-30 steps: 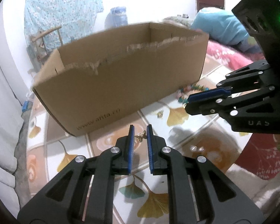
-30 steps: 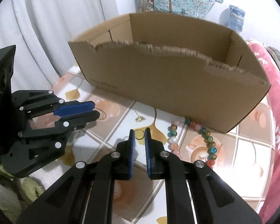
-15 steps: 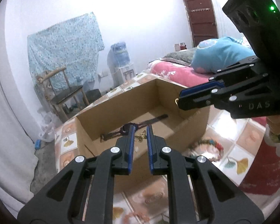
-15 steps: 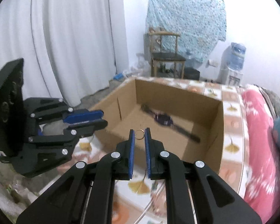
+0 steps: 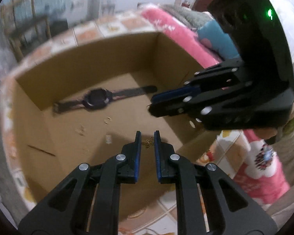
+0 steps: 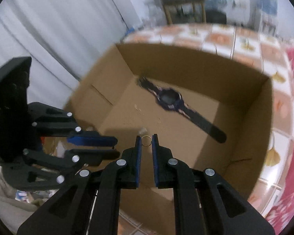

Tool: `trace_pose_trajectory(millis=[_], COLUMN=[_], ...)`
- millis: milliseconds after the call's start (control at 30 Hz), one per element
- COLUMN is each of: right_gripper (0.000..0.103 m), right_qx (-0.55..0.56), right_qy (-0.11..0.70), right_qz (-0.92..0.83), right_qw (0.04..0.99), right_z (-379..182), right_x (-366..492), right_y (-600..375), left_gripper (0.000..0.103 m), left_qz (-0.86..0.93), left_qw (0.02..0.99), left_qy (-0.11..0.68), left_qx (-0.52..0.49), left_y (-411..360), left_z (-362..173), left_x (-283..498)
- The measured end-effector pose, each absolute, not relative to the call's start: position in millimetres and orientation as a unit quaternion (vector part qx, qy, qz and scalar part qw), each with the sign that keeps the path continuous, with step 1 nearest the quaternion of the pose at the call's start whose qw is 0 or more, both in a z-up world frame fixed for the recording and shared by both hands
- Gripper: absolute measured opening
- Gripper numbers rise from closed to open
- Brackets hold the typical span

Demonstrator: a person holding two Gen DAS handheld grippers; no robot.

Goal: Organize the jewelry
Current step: 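Carry both pieces over the box and open both tools to drop them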

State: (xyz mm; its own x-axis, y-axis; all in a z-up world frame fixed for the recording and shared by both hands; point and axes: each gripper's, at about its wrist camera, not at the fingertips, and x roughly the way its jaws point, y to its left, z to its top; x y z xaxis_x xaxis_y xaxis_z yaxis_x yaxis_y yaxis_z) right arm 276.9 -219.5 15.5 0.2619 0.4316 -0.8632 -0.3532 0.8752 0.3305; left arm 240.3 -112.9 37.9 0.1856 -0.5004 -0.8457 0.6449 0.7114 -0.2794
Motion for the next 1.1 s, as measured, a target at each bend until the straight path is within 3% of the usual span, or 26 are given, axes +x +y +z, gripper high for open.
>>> trace_pose_trajectory(millis=[267, 533, 633, 700, 800, 900, 1100], right_gripper=[0.011, 0.011, 0.012, 0.012, 0.012, 0.032, 0.034], right_qx=[0.026, 0.028, 0.027, 0.030, 0.034, 0.036, 0.030], right_qy=[0.594, 0.592, 0.590, 0.590, 0.587, 0.579, 0.534], right_qz=[0.229, 0.220, 0.219, 0.218, 0.218, 0.217, 0.218], right_qw=[0.771, 0.775, 0.777, 0.777, 0.779, 0.785, 0.817], right_z=[-12, -13, -12, -12, -11, -5, 24], right_x=[296, 306, 306, 307, 308, 304, 290], right_y=[-220, -225, -225, -227, -229, -232, -239], left_gripper=[0.012, 0.013, 0.016, 0.023, 0.024, 0.028, 0.036], left_qz=[-0.370, -0.355, -0.350, -0.347, -0.341, -0.340, -0.334], left_qw=[0.725, 0.725, 0.726, 0.728, 0.735, 0.740, 0.772], left_qy=[0.579, 0.589, 0.591, 0.590, 0.584, 0.578, 0.536], left_qx=[0.047, 0.046, 0.043, 0.042, 0.053, 0.054, 0.064], left_y=[-134, -141, -141, -140, -140, -140, -131], left_z=[14, 11, 11, 11, 12, 14, 37], left_x=[265, 279, 281, 280, 280, 281, 275])
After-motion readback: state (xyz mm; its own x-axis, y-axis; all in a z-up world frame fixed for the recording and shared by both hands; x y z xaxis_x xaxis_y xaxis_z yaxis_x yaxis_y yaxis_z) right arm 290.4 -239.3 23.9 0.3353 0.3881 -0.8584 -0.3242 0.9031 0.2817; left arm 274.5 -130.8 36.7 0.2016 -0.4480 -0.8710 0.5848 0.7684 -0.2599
